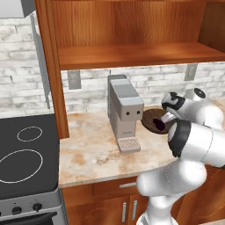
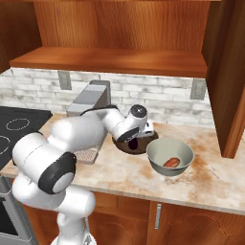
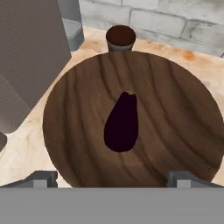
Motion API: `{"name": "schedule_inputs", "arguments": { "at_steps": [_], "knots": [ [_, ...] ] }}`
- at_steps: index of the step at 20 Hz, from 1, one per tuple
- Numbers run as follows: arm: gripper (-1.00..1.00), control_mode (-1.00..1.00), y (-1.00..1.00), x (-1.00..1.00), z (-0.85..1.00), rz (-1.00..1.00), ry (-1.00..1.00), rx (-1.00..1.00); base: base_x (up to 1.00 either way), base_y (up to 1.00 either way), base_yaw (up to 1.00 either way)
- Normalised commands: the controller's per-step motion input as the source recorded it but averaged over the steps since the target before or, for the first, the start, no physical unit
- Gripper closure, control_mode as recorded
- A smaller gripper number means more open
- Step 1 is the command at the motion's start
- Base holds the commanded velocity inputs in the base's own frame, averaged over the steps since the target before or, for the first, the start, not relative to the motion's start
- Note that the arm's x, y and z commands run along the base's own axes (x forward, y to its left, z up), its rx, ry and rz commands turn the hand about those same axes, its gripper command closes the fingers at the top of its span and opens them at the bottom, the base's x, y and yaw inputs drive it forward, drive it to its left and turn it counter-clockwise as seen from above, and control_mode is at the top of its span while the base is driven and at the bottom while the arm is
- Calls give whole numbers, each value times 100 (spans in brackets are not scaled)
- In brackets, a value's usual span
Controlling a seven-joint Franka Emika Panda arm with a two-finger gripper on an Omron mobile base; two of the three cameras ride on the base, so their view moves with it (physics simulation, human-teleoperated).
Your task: Pick both bowls and place them on the counter. Then place the eggplant in one bowl and place the sweet potato in the other bowl.
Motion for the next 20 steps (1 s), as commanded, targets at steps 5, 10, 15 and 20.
{"name": "schedule_inputs", "arguments": {
  "at_steps": [5,10,15,20],
  "knots": [
    [-100,-100,0,-58,55,-1,-5,0,0,0,0],
    [-100,-100,0,-58,55,-2,0,0,0,0,0],
    [-100,-100,3,-57,48,-8,0,0,0,0,0],
    [-100,-100,9,-50,42,-12,1,0,0,0,0]
  ]
}}
